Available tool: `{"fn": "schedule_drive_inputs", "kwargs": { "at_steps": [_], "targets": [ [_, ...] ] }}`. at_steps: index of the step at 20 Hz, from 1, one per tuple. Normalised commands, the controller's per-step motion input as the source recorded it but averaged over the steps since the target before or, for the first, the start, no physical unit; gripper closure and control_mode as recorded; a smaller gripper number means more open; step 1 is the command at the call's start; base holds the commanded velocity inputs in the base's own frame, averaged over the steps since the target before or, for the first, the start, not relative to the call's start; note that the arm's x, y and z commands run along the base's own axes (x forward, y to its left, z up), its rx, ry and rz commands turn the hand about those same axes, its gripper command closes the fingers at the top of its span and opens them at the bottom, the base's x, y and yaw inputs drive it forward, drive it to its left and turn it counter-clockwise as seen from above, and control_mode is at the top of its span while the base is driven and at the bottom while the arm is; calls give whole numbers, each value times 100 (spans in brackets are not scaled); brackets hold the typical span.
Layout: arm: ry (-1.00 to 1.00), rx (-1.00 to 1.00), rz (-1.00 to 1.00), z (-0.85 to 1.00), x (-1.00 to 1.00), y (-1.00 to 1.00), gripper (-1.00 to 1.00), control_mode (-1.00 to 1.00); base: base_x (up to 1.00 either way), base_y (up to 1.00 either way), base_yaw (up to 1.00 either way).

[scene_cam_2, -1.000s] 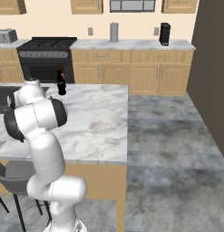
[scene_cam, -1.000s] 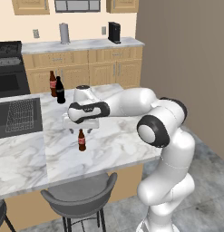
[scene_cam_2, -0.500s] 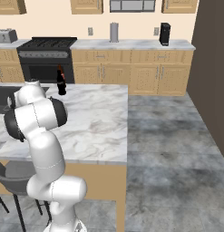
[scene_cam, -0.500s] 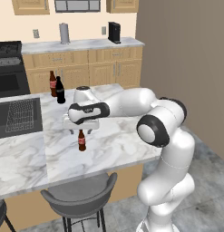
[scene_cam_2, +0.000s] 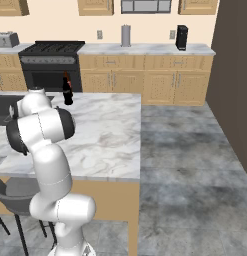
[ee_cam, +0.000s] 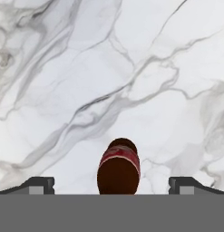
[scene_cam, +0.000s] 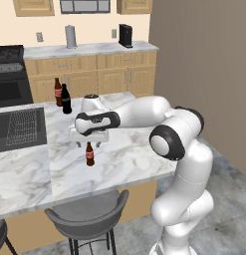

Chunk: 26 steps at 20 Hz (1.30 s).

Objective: Place the large bottle from the dining counter next to the other large bottle outside the sink, and place the small bottle from the dining counter next to the other small bottle inside the sink.

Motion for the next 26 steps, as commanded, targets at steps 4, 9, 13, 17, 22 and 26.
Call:
{"fn": "schedule_drive_inputs", "kwargs": {
  "at_steps": [4, 9, 13, 17, 22, 26],
  "targets": [
    [0, 0, 0, 0, 0, 0, -100, -100, 0, 0, 0],
    [0, 0, 0, -2, 0, 0, -100, -100, 0, 0, 0],
    [0, 0, 0, -9, 0, 0, -100, -100, 0, 0, 0],
    [0, 0, 0, 0, 0, 0, -100, -100, 0, 0, 0],
    [0, 0, 0, 0, 0, 0, -100, -100, 0, 0, 0],
    [0, 0, 0, 0, 0, 0, -100, -100, 0, 0, 0]
  ]
}}
